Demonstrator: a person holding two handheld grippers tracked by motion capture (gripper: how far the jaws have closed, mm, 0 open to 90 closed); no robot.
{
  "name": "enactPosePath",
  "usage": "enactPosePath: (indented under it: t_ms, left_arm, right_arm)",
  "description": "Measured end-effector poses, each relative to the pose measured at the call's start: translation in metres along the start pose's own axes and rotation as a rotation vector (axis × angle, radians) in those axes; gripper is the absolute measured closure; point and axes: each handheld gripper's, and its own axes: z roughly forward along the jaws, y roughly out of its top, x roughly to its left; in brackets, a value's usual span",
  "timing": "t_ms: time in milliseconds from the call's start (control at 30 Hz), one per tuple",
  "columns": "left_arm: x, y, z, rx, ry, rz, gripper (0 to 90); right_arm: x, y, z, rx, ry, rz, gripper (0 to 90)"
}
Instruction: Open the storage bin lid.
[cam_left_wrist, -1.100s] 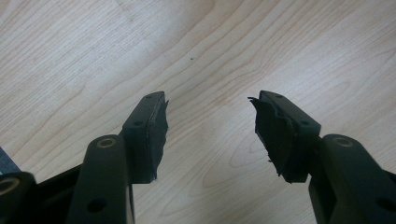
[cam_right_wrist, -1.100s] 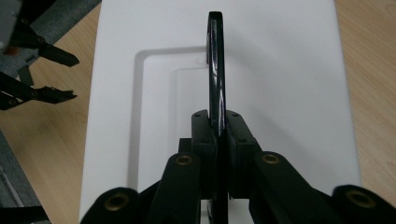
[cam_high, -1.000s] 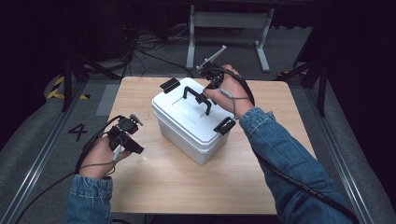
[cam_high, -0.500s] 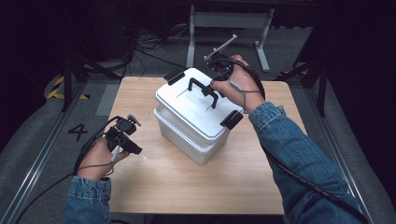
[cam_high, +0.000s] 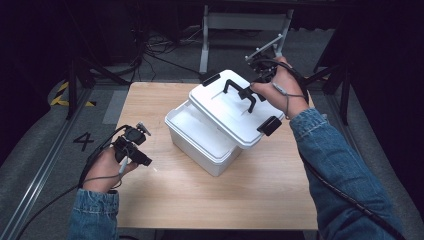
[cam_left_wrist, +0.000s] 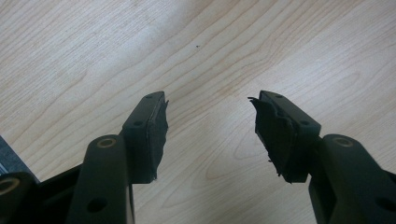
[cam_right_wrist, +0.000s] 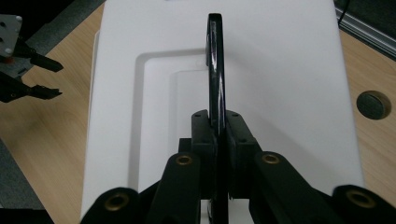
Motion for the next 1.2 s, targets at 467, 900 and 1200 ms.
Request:
enactPosePath:
  t_ms: [467,900,1200]
  left_arm:
    - [0.000,-0.002,0.002,0.007,-0.008,-0.027,43.8]
    - [0.003,-0.003,0.004,0.017,-0.005,-0.025,43.7]
    - [0.006,-0.004,0.007,0.026,-0.008,-0.039,43.7]
  right_arm:
    - [-0.043,-0.026,-0.023,0.011,-0.050,0.050,85.3]
    - [-0.082,-0.049,-0.035,0.046,-0.096,0.105,85.2]
    - [-0.108,-0.063,-0.033,0.062,-0.133,0.105,85.2]
